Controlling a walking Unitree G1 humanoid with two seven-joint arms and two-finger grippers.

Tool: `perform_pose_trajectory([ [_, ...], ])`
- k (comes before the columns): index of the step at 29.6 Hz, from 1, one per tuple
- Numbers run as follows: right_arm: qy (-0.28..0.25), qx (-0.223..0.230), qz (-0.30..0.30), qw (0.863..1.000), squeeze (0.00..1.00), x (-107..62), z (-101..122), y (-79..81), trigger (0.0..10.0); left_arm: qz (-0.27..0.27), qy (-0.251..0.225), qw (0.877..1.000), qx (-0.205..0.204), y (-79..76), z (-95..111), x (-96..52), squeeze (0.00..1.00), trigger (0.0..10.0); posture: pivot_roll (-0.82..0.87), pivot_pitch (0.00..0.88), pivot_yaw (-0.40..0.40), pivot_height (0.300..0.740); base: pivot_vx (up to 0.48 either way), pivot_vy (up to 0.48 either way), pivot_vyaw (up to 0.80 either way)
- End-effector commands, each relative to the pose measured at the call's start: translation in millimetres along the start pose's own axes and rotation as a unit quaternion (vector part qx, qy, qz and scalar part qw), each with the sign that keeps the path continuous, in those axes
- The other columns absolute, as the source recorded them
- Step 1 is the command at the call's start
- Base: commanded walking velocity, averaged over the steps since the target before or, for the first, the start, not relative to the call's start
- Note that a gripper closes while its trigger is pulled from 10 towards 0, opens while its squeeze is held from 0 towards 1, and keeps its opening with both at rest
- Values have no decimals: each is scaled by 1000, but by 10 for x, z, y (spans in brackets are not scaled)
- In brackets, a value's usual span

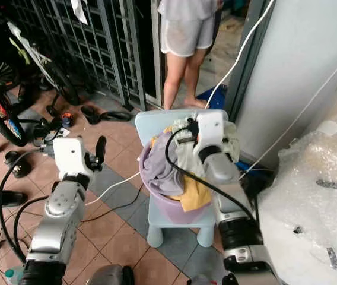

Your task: Clothes washing

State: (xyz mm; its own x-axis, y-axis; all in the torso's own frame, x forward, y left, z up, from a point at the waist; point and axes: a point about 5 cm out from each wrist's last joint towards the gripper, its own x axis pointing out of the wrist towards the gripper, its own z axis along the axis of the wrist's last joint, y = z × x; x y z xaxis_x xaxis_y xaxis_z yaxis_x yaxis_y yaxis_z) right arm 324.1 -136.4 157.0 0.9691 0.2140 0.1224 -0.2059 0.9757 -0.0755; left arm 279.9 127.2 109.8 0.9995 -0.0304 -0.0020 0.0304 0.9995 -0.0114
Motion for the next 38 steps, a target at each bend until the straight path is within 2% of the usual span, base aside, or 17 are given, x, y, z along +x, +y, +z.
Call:
perform_pose_trajectory([
  [1,-25,9,-1,1000,0,-35,165,-14,0,5,2,1000,1,28,-20,21,0,10000,-83,0,86,740,0,0,0],
  [3,-35,-2,-8,999,0,-63,251,-46,0,0,-6,1000,0,15,9,43,0,10000,-94,0,91,740,0,0,0],
  [4,-40,-6,-10,999,0,-71,282,-54,1569,-1,-8,1000,0,13,19,53,0,10000,-98,0,94,740,0,0,0],
  [5,-41,-7,-11,999,0,-88,307,-57,1569,-1,-10,1000,0,13,23,62,0,10000,-98,0,94,740,0,0,0],
  [6,-43,-7,-13,999,0,-105,329,-60,10000,-1,-12,1000,1,15,29,73,0,10000,-105,0,99,740,0,-322,-800],
  [13,-40,-13,-17,999,0,-173,361,-44,10000,-7,-14,1000,0,-13,13,96,0,10000,-118,0,106,740,0,-367,-796],
  [19,-59,-19,1,998,0,-144,485,7,10000,-8,-16,1000,-3,-34,8,88,0,10000,-123,0,102,740,0,0,-788],
  [24,-101,-48,11,994,0,-84,737,0,10000,-7,-16,1000,-5,-49,-2,97,0,10000,-111,0,99,740,0,0,-788],
  [29,-149,-104,-6,983,0,8,982,-70,10000,-10,-20,1000,-2,-29,14,112,0,10000,-116,0,110,740,0,0,-788],
  [31,-149,-105,-7,983,0,13,988,-80,10000,-10,-20,1000,-2,-29,12,112,0,10000,-116,0,110,740,0,0,-788],
  [38,-171,-161,-13,972,0,89,1155,-243,10000,-13,-27,999,-16,-63,35,128,0,10000,-119,0,112,740,0,0,-793],
])
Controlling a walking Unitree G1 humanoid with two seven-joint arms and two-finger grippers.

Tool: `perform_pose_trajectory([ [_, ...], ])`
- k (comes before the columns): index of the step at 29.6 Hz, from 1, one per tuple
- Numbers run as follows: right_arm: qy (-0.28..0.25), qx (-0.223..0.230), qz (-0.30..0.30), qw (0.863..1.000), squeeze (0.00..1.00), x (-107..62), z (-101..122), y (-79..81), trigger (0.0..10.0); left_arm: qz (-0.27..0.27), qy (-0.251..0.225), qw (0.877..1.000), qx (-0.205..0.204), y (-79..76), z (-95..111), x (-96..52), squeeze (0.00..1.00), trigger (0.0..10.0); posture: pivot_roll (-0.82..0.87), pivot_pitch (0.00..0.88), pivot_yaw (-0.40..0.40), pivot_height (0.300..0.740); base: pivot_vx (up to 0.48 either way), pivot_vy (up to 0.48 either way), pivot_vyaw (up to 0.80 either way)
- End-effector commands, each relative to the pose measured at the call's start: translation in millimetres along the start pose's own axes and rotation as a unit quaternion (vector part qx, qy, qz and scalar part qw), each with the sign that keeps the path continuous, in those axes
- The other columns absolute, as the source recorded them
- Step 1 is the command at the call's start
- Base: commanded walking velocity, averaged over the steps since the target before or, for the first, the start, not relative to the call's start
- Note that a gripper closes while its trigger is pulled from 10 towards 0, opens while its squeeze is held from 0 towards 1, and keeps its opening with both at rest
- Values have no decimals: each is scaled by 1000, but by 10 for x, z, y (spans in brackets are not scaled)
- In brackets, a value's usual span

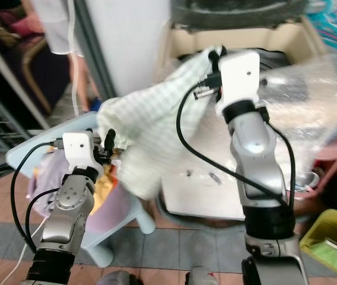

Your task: Clothes washing

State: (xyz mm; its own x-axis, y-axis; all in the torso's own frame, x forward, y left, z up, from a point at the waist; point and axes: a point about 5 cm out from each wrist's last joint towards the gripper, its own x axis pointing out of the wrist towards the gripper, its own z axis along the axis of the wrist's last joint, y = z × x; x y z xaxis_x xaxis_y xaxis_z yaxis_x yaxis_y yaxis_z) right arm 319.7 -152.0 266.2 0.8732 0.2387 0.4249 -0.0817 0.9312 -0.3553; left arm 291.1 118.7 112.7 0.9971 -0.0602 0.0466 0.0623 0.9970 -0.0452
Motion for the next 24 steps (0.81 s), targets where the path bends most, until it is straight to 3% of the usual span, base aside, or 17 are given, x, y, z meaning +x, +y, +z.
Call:
perform_pose_trajectory([
  [1,-19,-15,-9,1000,0,100,81,-126,10000,2,-5,1000,2,18,7,14,0,10000,-120,0,113,740,0,0,-800],
  [11,-25,-33,-8,999,0,144,81,-224,10000,0,-13,1000,4,42,32,15,0,10000,-119,0,112,740,0,0,-736],
  [20,-23,-18,54,998,0,50,28,9,10000,3,-31,999,12,84,98,20,0,10000,-118,0,121,740,127,0,0],
  [24,-32,-15,60,998,0,81,61,-9,10000,2,-31,999,12,74,95,5,0,10000,-118,0,118,740,304,0,0],
])
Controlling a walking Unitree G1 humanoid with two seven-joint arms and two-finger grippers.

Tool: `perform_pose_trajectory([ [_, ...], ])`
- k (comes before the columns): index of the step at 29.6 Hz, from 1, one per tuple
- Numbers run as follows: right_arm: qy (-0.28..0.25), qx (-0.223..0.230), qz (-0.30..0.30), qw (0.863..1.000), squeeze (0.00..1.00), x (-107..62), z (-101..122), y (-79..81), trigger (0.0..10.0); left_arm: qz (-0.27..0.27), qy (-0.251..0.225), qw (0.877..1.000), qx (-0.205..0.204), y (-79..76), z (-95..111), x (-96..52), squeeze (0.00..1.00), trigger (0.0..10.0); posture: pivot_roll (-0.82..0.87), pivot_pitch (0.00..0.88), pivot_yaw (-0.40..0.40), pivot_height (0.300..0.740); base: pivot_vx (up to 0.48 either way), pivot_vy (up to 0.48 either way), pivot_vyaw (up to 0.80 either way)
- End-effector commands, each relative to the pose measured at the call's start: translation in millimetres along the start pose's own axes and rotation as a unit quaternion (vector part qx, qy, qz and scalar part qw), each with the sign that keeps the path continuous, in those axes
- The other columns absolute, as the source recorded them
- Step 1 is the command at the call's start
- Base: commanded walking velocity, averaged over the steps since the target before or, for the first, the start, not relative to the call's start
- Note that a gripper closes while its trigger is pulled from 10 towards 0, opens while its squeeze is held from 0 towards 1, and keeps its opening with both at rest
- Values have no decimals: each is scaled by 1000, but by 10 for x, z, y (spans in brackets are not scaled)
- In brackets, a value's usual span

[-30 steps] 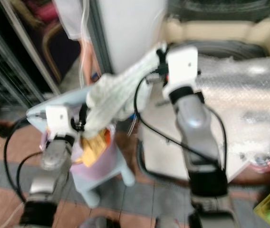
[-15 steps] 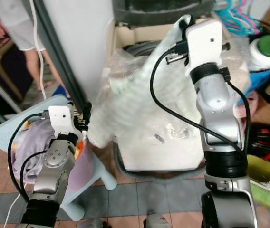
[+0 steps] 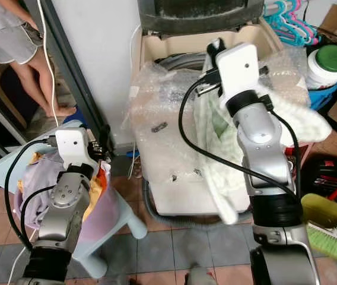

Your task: Clothes washing

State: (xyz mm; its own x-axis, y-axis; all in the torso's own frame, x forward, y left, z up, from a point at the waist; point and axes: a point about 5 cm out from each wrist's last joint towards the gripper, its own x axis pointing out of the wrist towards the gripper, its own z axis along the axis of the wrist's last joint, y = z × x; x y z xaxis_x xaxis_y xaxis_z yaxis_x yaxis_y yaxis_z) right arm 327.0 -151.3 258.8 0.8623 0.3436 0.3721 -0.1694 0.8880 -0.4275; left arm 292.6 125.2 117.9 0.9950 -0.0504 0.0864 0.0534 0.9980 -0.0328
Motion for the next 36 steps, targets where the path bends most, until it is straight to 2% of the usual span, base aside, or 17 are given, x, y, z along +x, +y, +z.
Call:
perform_pose_trajectory([
  [1,-37,0,0,999,0,56,162,-67,10000,-2,-10,1000,5,7,32,-14,0,10000,-118,0,118,740,307,0,0],
  [6,-47,0,6,999,0,139,209,-142,10000,-5,-8,1000,3,-12,16,-26,0,10000,-119,0,117,740,307,0,0],
  [8,-70,-16,38,997,0,331,337,-246,10000,-9,-9,1000,0,-50,17,-15,0,10000,-121,0,111,740,309,0,0],
  [10,-76,-20,46,996,0,383,373,-270,10000,-10,-9,1000,-1,-56,18,-11,0,10000,-121,0,111,740,307,0,0],
  [12,-86,-21,77,993,0,512,462,-304,10000,-10,-11,1000,-2,-70,21,0,0,10000,-118,0,95,740,309,0,0],
  [14,-97,-12,142,985,0,625,547,-263,10000,-8,-11,1000,-4,-81,18,3,0,10000,-114,0,86,740,315,0,0],
  [20,-83,-10,190,978,0,787,567,-204,10000,-4,-11,1000,-8,-106,3,-23,0,10000,-102,0,65,740,321,0,0],
  [23,-69,14,198,978,0,915,586,-273,10000,-4,-9,1000,-9,-110,-10,-33,0,10000,-99,0,63,740,480,0,0],
  [26,-58,23,192,979,0,959,587,-325,10000,-5,-9,1000,-8,-112,-10,-30,0,10000,-98,0,63,740,480,0,0],
  [27,-42,38,179,982,0,1014,586,-423,10000,-7,-9,1000,-7,-114,-11,-27,0,10000,-98,0,63,740,480,0,0],
  [28,-42,38,179,982,0,1014,586,-423,10000,-7,-9,1000,-7,-114,-11,-27,0,10000,-98,0,63,740,480,0,0],
  [29,-4,36,160,986,0,1066,559,-555,10000,-8,-10,1000,-7,-116,-9,-23,0,10000,-98,0,63,740,480,0,0],
  [30,-4,36,160,986,0,1066,559,-555,10000,-8,-10,1000,-7,-116,-9,-23,0,10000,-98,0,63,740,480,0,0],
  [31,35,9,114,993,0,1097,565,-725,10000,-8,-10,1000,-7,-117,-10,-22,0,10000,-98,0,63,740,480,0,0],
  [34,40,-96,18,994,0,1124,789,-1057,10000,-8,-10,1000,-7,-119,-9,-18,0,10000,-94,0,64,740,480,0,0],
  [35,18,-139,-64,988,0,1116,1052,-1308,10000,-6,-8,1000,-7,-119,-13,-18,0,10000,-94,0,64,740,416,0,0],
  [36,-15,-181,-113,977,0,1094,1304,-1454,10000,-6,-9,1000,-8,-119,-14,-22,0,10000,-93,0,60,740,0,0,0],
])
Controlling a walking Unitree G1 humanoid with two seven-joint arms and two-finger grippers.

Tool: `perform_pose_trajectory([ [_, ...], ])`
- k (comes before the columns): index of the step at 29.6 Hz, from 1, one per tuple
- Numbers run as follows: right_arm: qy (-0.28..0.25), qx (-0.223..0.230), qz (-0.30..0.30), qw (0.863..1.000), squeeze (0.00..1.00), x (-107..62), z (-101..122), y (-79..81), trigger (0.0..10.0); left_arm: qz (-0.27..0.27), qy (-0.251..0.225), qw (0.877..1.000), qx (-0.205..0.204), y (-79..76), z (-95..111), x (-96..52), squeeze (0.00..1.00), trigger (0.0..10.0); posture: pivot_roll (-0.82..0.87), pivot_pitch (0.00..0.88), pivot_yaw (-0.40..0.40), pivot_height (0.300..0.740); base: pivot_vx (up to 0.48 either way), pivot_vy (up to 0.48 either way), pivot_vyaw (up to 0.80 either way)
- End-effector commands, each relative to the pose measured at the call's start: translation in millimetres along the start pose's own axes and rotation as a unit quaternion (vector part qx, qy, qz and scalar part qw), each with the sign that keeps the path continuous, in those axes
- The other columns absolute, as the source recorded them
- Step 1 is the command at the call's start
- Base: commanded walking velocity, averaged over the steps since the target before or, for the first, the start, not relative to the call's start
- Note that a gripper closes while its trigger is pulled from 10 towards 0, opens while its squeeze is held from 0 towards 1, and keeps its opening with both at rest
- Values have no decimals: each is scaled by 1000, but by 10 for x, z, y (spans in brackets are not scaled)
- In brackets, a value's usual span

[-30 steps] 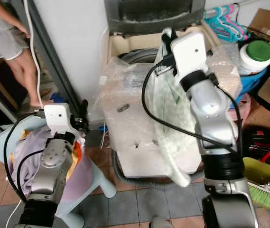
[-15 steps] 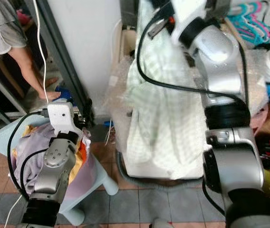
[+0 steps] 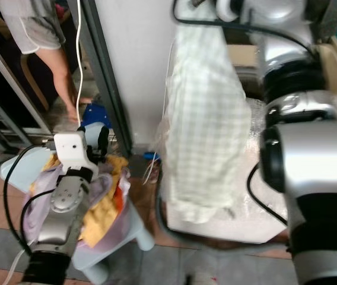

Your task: Clothes washing

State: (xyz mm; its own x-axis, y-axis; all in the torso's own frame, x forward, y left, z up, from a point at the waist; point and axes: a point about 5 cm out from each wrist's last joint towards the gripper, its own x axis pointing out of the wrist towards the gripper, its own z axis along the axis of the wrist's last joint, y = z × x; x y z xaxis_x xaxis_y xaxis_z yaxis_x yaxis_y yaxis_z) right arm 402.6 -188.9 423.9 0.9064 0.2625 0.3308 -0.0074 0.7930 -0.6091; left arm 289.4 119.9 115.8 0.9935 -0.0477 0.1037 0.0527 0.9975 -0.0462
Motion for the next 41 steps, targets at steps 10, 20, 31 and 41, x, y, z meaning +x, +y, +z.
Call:
perform_pose_trajectory([
  [10,-90,-12,-101,991,0,-81,221,-300,10000,-2,3,1000,-4,-85,-12,-33,0,10000,-77,0,54,740,0,0,0],
  [20,125,205,112,964,604,-770,-1550,1428,10000,-3,13,1000,4,-52,-40,-73,0,10000,-80,0,59,740,0,0,0],
  [31,43,179,28,983,1000,-1309,-1334,1619,10000,2,26,1000,15,-54,-77,-96,0,10000,-101,0,66,740,0,0,0],
  [41,-41,143,41,988,1000,-1386,-906,1764,10000,5,30,999,18,-37,-84,-100,0,10000,-103,0,76,740,0,-265,0],
])
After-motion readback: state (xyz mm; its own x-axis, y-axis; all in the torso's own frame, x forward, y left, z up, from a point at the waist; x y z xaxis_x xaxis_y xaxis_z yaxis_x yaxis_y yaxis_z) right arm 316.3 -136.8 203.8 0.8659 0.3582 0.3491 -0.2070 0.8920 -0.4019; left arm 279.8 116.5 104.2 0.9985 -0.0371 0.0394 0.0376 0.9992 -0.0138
